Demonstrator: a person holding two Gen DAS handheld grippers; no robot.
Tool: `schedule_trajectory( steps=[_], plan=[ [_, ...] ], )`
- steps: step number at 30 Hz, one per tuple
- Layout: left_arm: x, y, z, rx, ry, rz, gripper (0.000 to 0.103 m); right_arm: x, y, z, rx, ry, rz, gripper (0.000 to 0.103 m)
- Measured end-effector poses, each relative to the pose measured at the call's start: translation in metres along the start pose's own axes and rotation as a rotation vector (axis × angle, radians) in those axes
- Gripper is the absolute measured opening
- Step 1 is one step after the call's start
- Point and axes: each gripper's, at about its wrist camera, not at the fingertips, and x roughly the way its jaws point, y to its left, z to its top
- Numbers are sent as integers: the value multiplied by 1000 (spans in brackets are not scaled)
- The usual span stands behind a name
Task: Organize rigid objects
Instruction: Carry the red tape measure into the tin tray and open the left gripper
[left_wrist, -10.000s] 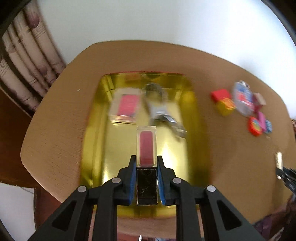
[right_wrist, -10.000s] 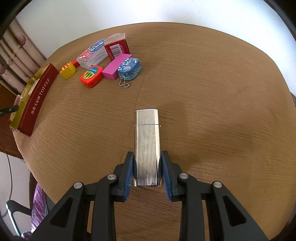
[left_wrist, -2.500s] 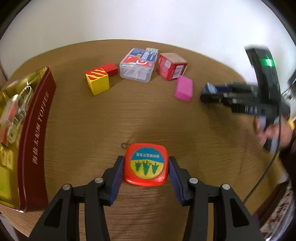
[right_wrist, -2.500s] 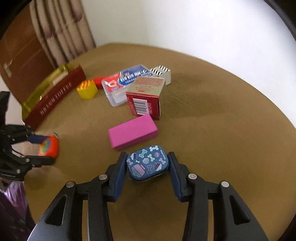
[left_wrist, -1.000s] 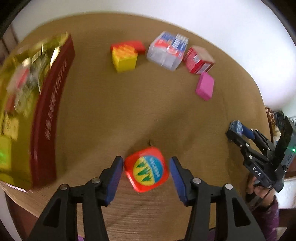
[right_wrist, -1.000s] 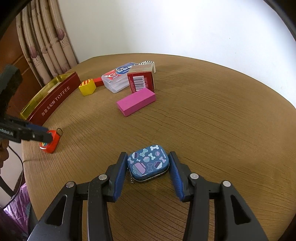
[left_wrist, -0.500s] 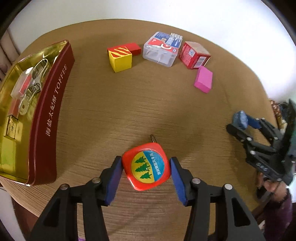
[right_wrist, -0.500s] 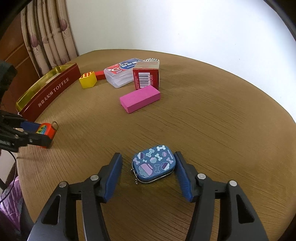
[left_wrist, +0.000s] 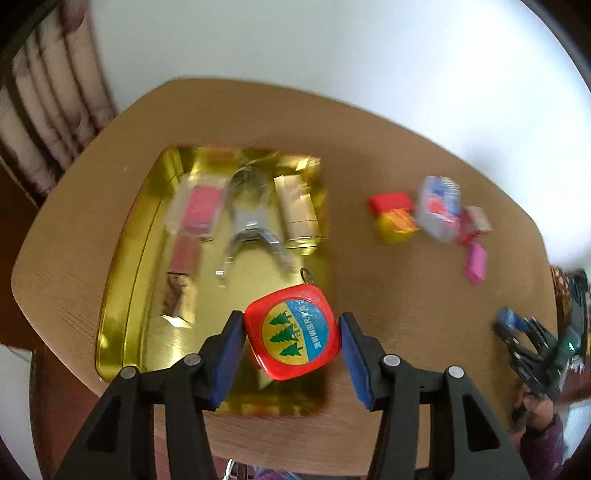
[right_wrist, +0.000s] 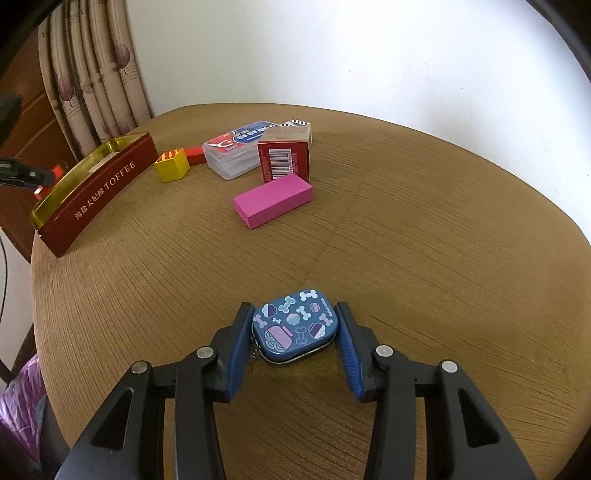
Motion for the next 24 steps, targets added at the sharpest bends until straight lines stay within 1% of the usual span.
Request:
schedule_trajectory(
  steps=[2,4,6,8,10,11,13,16,19,21,24],
  plan=[
    [20,8,9,-20,15,6,53,-1,0,-1,-1,0,-1,41],
    [35,8,11,-9,17,25,53,0,0,-1,-1,1,-1,41],
    [40,6,10,-3,20,39,53,0,0,-1,-1,2,-1,41],
    [50,8,11,-4,40,14,53,0,0,-1,-3,3,-3,41],
    [53,8,12,-6,38,9,53,0,0,-1,-3,4,-4,41],
    [52,8,13,-2,23,15,53,0,0,-1,-4,4,-4,41],
    [49,5,12,5,-3,-8,53,0,0,-1,-7,6,-9,41],
    [35,5,10,18,-67,9,53,1,3,0,-18,11,-22,41],
    [19,5,8,12,-102,-19,53,2,3,1,-11,22,-31,41],
    [-4,13,-2,-23,-175,-35,53,1,5,3,-3,33,-35,40],
    [-42,22,-30,-45,-299,37,54,-2,12,10,-5,42,-18,40]
  ],
)
